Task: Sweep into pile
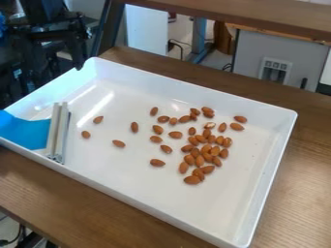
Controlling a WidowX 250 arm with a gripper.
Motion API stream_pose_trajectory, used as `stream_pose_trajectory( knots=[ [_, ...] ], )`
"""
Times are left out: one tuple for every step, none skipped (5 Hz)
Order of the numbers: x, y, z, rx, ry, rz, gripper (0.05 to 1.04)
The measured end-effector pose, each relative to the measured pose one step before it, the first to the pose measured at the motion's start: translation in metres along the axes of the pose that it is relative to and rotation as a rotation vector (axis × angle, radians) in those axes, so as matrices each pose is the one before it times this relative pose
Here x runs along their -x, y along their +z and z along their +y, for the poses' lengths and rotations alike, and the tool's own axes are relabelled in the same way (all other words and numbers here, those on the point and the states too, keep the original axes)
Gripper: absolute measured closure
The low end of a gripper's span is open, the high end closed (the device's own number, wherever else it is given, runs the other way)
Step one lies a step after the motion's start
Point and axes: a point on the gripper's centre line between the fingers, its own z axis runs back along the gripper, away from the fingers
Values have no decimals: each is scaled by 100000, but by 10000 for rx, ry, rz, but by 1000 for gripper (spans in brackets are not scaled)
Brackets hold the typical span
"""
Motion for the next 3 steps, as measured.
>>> stream_pose_trajectory(
  knots=[
    [317, -825, 107, -19, -30, 262, 87],
    [1193, -622, -107, -271, -398, 48, 87],
    [226, -190, 445, -356, -88, -441, 87]
  ],
)
